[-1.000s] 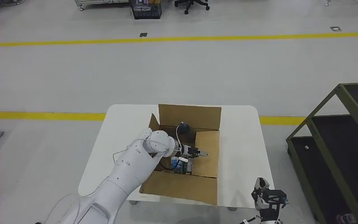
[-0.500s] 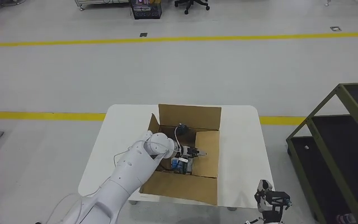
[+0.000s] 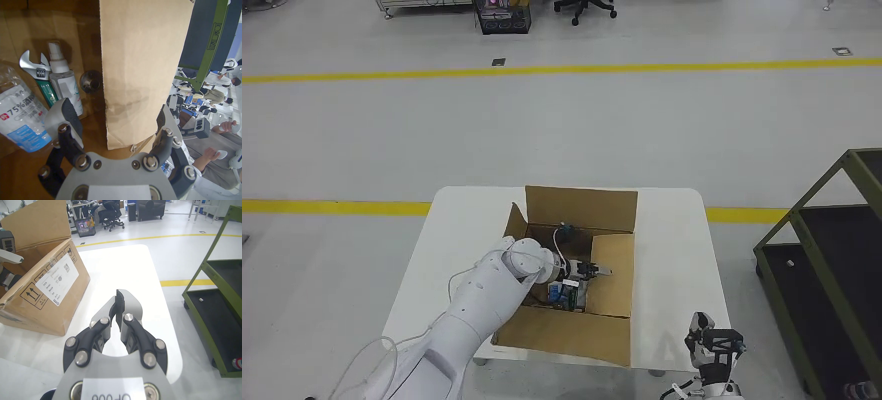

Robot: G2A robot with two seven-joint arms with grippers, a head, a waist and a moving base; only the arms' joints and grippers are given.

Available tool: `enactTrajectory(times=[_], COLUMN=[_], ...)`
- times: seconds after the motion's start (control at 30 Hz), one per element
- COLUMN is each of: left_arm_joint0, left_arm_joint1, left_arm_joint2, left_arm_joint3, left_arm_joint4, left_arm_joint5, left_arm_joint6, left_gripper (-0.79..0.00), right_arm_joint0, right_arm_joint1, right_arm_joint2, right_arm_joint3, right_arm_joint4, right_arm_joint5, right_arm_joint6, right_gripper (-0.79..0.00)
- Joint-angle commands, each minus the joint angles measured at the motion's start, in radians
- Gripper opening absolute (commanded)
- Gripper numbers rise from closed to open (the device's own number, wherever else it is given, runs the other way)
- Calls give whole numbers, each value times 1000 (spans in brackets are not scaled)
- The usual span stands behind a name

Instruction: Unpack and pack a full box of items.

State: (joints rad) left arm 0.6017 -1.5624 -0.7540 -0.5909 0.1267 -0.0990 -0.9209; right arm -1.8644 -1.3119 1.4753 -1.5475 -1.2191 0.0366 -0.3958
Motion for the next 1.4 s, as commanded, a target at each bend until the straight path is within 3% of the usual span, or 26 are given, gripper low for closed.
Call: enactTrajectory(times=[0.0,0.27,0.53,1.03,1.37], left_arm_joint0=[-7,-26,-39,-50,-54], left_arm_joint1=[-5,-24,-39,-48,-50], left_arm_joint2=[2,2,-16,-46,-47], left_arm_joint3=[15,65,108,167,181], left_arm_joint4=[-6,-44,-112,-188,-171], left_arm_joint5=[-5,-20,-30,-54,-67], left_arm_joint6=[-2,-22,-53,-130,-114], left_gripper=[0,0,0,0,0], right_arm_joint0=[33,148,197,215,216], right_arm_joint1=[-3,-18,-26,-28,-28], right_arm_joint2=[-25,-131,-188,-215,-220], right_arm_joint3=[31,155,215,215,215], right_arm_joint4=[-7,-50,-67,-84,-77], right_arm_joint5=[-10,-56,-88,-119,-109], right_arm_joint6=[4,-11,-37,-44,-39], right_gripper=[-785,-785,-785,-785,-785])
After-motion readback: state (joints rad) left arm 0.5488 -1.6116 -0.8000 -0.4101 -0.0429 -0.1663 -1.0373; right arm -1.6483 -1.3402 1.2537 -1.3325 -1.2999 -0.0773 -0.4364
